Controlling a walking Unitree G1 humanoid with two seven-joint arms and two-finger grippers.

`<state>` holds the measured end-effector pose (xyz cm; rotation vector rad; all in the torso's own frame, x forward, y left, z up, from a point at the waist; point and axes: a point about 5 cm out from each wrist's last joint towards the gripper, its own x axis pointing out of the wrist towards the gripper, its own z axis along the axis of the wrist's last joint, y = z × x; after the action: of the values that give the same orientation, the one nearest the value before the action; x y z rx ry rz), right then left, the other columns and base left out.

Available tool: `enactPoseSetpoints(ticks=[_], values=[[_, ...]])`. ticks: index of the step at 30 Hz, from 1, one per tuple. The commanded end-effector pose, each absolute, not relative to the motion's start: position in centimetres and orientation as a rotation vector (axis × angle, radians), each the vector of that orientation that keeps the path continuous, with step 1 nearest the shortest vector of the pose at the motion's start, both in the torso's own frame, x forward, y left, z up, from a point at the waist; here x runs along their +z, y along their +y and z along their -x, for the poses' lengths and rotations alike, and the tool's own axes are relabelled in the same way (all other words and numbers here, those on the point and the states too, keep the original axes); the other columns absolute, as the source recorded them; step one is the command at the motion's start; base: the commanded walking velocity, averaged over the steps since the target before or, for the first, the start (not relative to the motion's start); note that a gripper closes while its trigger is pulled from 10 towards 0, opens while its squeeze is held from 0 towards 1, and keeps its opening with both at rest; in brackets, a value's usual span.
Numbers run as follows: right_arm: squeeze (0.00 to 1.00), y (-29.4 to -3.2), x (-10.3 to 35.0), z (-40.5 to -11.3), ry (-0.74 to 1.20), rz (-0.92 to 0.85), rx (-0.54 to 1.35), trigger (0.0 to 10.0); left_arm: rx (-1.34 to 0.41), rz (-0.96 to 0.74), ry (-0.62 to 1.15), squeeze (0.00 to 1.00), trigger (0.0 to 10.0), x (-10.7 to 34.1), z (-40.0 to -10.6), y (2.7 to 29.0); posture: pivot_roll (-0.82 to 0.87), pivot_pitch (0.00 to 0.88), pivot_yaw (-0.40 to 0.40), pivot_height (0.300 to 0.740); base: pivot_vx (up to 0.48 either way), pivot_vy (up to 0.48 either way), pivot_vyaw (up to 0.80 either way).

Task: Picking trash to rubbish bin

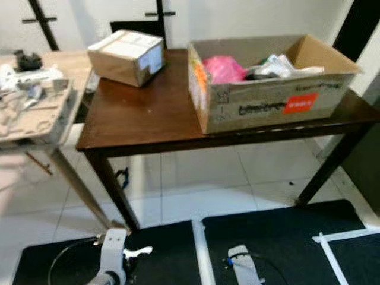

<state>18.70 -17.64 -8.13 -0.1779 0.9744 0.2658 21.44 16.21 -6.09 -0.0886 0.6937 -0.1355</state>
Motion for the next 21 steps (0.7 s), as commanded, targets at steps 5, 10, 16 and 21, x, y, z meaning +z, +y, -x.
enactPoseSetpoints(ticks=[5,10,16,21], values=[[0.0,-18.0,-8.36,-18.18,0.997,0.167,0.259,10.0,-0.14,0.091,0.713,0.0,10.0,-6.39,-21.05,15.92,-0.05,0.12,0.028,0.74,0.0,-0.358,0.0],[0.0,-17.95,-8.4,-18.13,0.996,0.159,0.253,10.0,-0.143,0.091,0.71,0.0,10.0,-6.29,-21.26,15.82,-0.06,0.125,0.032,0.74,0.0,-0.356,0.0],[0.0,-17.81,-8.54,-17.86,1.002,0.159,0.258,10.0,-0.143,0.092,0.707,0.0,10.0,-6.2,-21.41,15.79,-0.05,0.133,0.032,0.74,0.0,-0.356,0.0],[0.0,-17.81,-8.57,-17.8,1.004,0.159,0.259,10.0,-0.142,0.093,0.707,0.0,10.0,-6.21,-21.41,15.77,-0.05,0.136,0.032,0.74,0.0,-0.357,0.0]])
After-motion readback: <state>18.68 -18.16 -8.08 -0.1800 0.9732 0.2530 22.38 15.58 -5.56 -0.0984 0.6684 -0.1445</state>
